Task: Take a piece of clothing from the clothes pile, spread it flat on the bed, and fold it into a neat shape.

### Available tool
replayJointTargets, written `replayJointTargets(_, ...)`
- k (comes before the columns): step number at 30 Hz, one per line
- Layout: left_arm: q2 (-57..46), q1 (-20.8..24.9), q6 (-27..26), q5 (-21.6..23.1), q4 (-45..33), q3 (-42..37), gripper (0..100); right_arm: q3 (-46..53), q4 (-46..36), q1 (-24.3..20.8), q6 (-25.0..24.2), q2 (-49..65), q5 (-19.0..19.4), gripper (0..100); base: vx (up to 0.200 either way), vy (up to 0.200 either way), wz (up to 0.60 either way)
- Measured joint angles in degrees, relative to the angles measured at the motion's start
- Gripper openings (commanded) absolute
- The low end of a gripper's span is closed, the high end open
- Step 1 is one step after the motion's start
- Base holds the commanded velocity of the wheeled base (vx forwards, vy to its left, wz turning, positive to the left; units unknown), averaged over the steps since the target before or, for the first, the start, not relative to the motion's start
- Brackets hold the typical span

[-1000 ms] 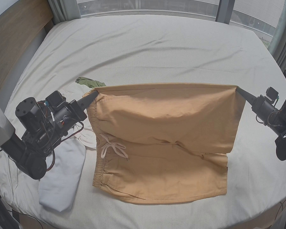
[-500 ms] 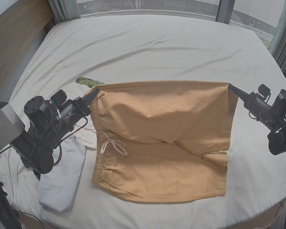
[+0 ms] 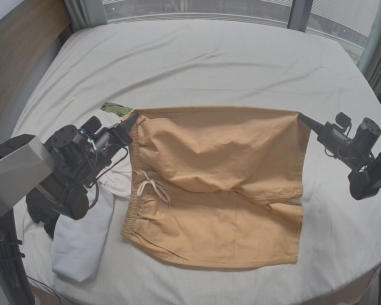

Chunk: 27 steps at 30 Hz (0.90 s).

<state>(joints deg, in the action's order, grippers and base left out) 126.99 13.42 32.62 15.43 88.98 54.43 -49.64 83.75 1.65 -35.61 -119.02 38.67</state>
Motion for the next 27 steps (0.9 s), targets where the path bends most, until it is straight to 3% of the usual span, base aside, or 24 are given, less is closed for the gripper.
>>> replayJointTargets(16, 6.4, -0.4, 0.4, -1.0, 0.0, 6.2, 0, -6.3, -1.9, 0.1, -0.2, -5.5, -0.1, 0, 0.0, 0.0, 0.0)
replayJointTargets(17, 6.7, -0.4, 0.4, -0.9, 0.0, 6.5, 100, -6.5, -1.9, 0.1, -0.3, -5.7, -0.1, 0, 0.0, 0.0, 0.0)
replayJointTargets(18, 7.0, -0.4, 0.4, -0.9, 0.0, 6.7, 100, -6.6, -1.9, 0.1, -0.2, -5.9, -0.1, 0, 0.0, 0.0, 0.0)
replayJointTargets(19, 7.3, -0.4, 0.4, -0.8, 0.0, 7.0, 100, -6.6, -1.9, 0.2, -0.2, -6.1, -0.1, 100, 0.0, 0.0, 0.0)
replayJointTargets(27, 9.3, -0.4, 0.7, -0.9, 0.0, 9.7, 100, -5.5, -0.2, 0.3, -0.2, -7.1, -0.7, 100, 0.0, 0.0, 0.0)
